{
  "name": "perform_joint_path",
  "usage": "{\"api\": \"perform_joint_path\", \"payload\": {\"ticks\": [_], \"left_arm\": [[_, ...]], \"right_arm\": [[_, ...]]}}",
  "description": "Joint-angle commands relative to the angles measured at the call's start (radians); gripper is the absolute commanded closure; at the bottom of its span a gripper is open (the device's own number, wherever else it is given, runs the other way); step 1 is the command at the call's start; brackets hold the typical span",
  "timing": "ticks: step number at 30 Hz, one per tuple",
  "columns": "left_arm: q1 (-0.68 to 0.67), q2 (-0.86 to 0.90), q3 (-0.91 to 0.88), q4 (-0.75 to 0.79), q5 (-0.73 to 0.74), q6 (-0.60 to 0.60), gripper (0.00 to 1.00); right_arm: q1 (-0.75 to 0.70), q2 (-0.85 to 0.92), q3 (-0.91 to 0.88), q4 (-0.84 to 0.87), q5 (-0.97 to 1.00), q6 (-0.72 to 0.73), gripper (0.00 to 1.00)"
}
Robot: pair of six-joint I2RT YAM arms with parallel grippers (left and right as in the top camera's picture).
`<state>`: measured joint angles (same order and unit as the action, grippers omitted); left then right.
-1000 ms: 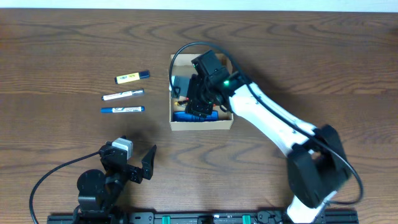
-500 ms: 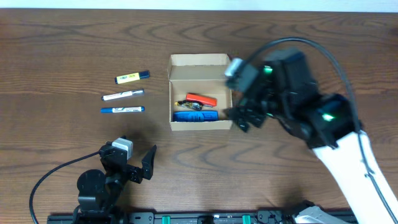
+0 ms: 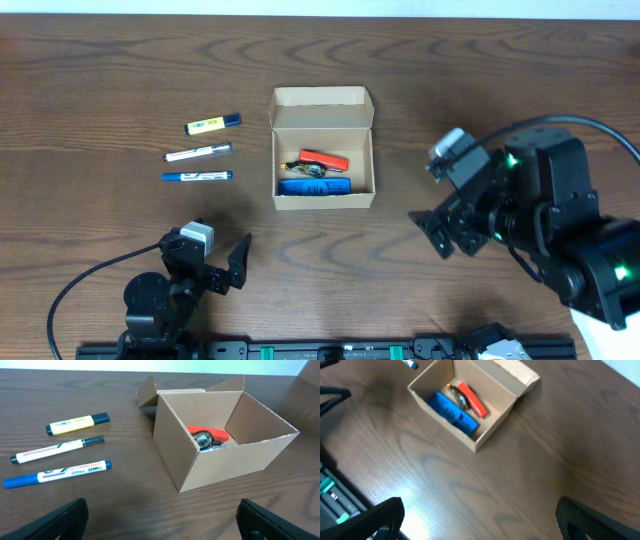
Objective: Pack container
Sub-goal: 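Retract the right arm to the right side of the table, then reach left gripper to the yellow highlighter and grasp it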
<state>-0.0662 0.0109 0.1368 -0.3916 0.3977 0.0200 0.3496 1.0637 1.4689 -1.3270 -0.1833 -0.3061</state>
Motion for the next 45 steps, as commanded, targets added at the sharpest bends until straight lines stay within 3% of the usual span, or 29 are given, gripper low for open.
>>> {"api": "perform_joint_path", "payload": {"ticks": [1,29,32,37,45], "left_arm": [[0.006,-0.006,-0.021,0.001,0.014,0.002,0.05],[0.006,-0.006,-0.021,0.001,0.013,0.003,0.05],[0.007,-0.006,-0.021,0.017,-0.076,0.003,0.05],[0.006,0.002,-0.016,0.099,-0.092,-0.135,0.05],[0.006,0.298,0.097,0.105,-0.207,-0.158,0.05]], "right_arm": [[-0.009,0.008,-0.011,-0.011,0.000,0.003,0.01],[-0.009,0.010,-0.011,-0.010,0.000,0.003,0.01],[-0.009,0.010,-0.011,-0.010,0.000,0.003,0.01],[-0.009,0.010,-0.011,-0.010,0.000,0.003,0.01],[-0.009,0.010,-0.011,-0.010,0.000,0.003,0.01]]}}
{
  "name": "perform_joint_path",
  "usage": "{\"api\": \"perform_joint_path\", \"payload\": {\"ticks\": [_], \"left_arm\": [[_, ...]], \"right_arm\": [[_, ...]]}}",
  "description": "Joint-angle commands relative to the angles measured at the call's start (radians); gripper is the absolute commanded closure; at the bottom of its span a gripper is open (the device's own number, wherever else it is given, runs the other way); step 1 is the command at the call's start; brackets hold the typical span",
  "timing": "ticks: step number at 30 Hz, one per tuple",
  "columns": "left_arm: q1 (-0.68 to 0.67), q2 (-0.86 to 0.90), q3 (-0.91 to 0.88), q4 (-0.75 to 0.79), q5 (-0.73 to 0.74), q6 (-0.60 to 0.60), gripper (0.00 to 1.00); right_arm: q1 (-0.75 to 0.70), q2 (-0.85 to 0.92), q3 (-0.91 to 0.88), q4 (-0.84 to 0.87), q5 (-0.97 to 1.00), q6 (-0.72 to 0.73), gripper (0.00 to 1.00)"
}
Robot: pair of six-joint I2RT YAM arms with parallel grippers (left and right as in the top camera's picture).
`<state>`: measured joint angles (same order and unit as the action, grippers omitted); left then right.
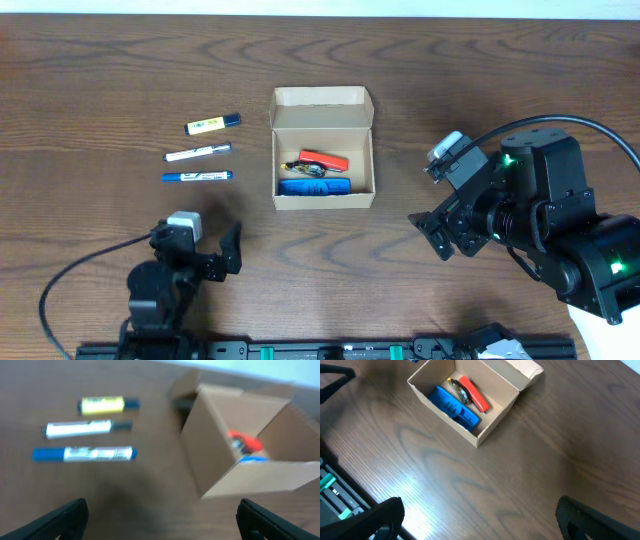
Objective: Pack container
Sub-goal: 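Reach left gripper to the yellow highlighter and grasp it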
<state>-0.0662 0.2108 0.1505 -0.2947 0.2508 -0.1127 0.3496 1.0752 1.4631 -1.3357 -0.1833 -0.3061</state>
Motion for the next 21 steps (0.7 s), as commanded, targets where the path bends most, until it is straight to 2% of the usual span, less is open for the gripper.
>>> {"api": "perform_joint_path", "payload": {"ticks": [1,5,15,18,21], "left_arm": [[0.006,0.162,0.119,0.007,-0.080,-0.025,0.05],[0.006,0.417,0.282,0.004,-0.132,-0.026,0.05],[0.006,0.959,0.689,-0.063,-0.114,-0.031,0.04],[0.006,1.058,0.748,-0.064,-0.019,-0.067,0.05],[0.006,1.133,0.750,-0.002,0.005,-0.071,0.05]], "right_arm": [[-0.009,-0.002,-0.005,-0.002,0.000,0.003,0.01],[-0.009,-0.002,-0.005,-0.002,0.000,0.003,0.01],[-0.009,-0.002,-0.005,-0.002,0.000,0.003,0.01],[-0.009,-0.002,-0.005,-0.002,0.000,0.003,0.01],[-0.009,-0.002,-0.005,-0.002,0.000,0.003,0.01]]}}
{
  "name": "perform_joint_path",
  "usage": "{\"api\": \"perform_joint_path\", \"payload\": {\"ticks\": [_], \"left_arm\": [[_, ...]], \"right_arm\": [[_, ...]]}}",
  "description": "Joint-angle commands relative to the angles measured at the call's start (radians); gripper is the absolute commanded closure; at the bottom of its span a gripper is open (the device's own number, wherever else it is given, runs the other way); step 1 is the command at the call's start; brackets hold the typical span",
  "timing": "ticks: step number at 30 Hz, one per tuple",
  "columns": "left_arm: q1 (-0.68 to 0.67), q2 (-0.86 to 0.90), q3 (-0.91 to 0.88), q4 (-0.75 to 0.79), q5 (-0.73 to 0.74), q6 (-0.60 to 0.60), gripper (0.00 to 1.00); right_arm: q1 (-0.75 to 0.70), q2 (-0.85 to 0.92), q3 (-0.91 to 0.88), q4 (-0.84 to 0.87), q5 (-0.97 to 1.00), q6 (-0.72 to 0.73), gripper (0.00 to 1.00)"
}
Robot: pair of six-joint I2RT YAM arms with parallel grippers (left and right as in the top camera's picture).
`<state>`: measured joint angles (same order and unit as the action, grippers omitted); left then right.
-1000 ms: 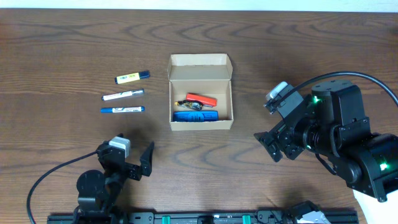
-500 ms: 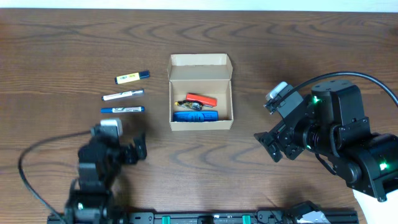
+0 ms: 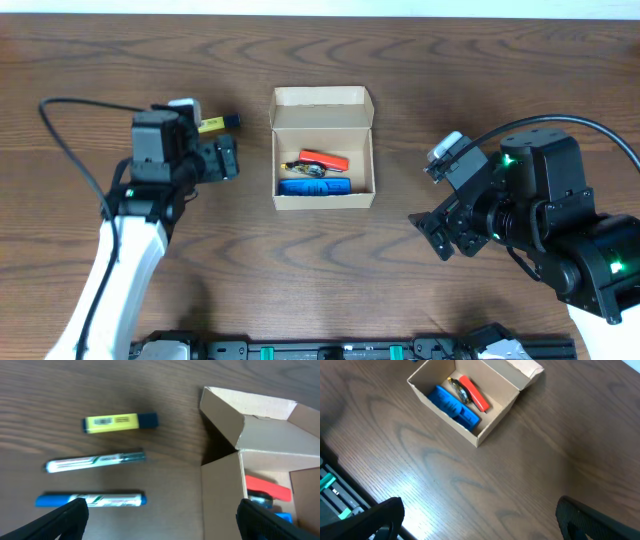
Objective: Pack container
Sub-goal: 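Reach left gripper to the yellow highlighter and grasp it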
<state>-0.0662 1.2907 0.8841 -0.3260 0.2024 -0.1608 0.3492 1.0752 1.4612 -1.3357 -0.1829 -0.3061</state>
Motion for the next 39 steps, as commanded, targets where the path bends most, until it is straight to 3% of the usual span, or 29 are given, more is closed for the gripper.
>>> {"api": "perform_joint_path", "payload": {"ticks": [1,4,8,16,21,28,39], "left_arm": [[0.006,0.070,0.016,0.056,0.058,-0.023,0.05],[0.006,0.110,0.018,0.122,0.053,-0.054,0.05],[0.006,0.173,0.064,0.101,-0.046,-0.225,0.04],[0.000,0.380,0.375,-0.167,-0.157,-0.390,0.04],[0.002,0.532,0.591,-0.341,-0.161,-0.587,0.04],[0.000,0.721,0.766,-0.418,-0.161,-0.750,0.04],[0.026,0.882,0.803,-0.410,-0.118,-0.809,0.04]], "right_arm": [[-0.008,-0.002,-0.003,-0.002,-0.001,0.003,0.01],[-0.008,-0.002,-0.003,-0.002,-0.001,0.003,0.01],[-0.008,-0.002,-0.003,-0.002,-0.001,0.003,0.01],[-0.008,-0.002,-0.003,-0.002,-0.001,0.003,0.01],[-0.008,-0.002,-0.003,-0.002,-0.001,0.003,0.01],[-0.008,-0.002,-0.003,-0.002,-0.001,0.003,0.01],[-0.008,-0.002,-0.003,-0.002,-0.001,0.003,0.01]]}}
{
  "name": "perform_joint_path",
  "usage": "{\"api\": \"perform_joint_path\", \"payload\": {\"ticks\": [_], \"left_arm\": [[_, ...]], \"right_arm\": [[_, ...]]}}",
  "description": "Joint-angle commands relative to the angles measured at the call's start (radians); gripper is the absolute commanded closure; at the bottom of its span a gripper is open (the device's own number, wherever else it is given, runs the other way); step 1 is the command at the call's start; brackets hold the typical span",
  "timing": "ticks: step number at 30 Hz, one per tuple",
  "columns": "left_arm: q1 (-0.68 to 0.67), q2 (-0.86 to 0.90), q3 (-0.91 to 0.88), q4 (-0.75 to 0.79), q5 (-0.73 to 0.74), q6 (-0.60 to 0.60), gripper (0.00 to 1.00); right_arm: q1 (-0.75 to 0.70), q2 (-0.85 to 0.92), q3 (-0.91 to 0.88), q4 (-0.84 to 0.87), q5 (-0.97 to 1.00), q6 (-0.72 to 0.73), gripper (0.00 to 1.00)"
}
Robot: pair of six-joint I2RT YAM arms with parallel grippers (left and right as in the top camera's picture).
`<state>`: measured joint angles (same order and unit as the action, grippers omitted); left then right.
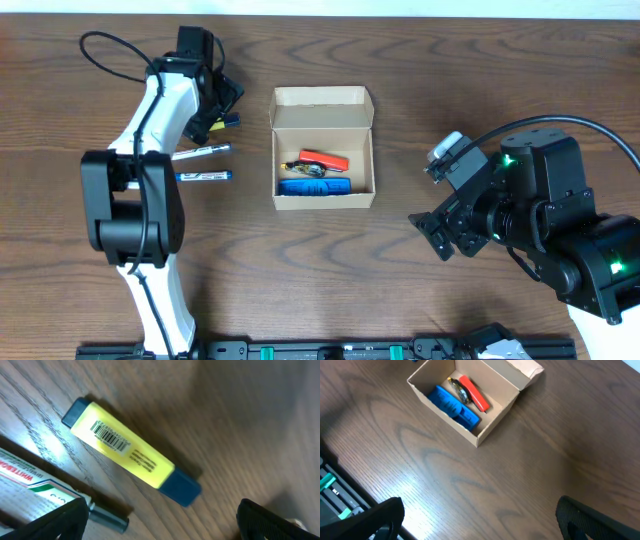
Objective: Pack container
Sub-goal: 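Reach left gripper to the yellow highlighter and grasp it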
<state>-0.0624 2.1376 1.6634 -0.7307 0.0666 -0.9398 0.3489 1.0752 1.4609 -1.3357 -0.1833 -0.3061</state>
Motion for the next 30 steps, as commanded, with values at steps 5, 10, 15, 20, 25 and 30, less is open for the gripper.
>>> {"api": "perform_joint_path", "payload": {"ticks": [5,10,15,20,25,30], "left_arm": [[0.048,0.080,0.023,0.002,0.058,-0.037,0.04],[0.055,0.105,0.023,0.006,0.056,-0.037,0.04],[0.053,0.124,0.023,0.010,0.053,-0.037,0.00],[0.053,0.125,0.023,0.010,0.026,-0.037,0.29],[0.050,0.125,0.023,0.005,0.004,-0.038,0.45],[0.044,0.125,0.023,-0.022,-0.047,-0.052,0.51]], "right_arm": [[-0.008,-0.002,-0.003,-0.002,0.000,0.003,0.01],[-0.008,-0.002,-0.003,-0.002,0.000,0.003,0.01],[-0.008,-0.002,-0.003,-0.002,0.000,0.003,0.01],[-0.008,-0.002,-0.003,-0.002,0.000,0.003,0.01],[-0.008,-0.002,-0.003,-0.002,0.000,0.003,0.01],[-0.008,-0.002,-0.003,-0.002,0.000,0.003,0.01]]}}
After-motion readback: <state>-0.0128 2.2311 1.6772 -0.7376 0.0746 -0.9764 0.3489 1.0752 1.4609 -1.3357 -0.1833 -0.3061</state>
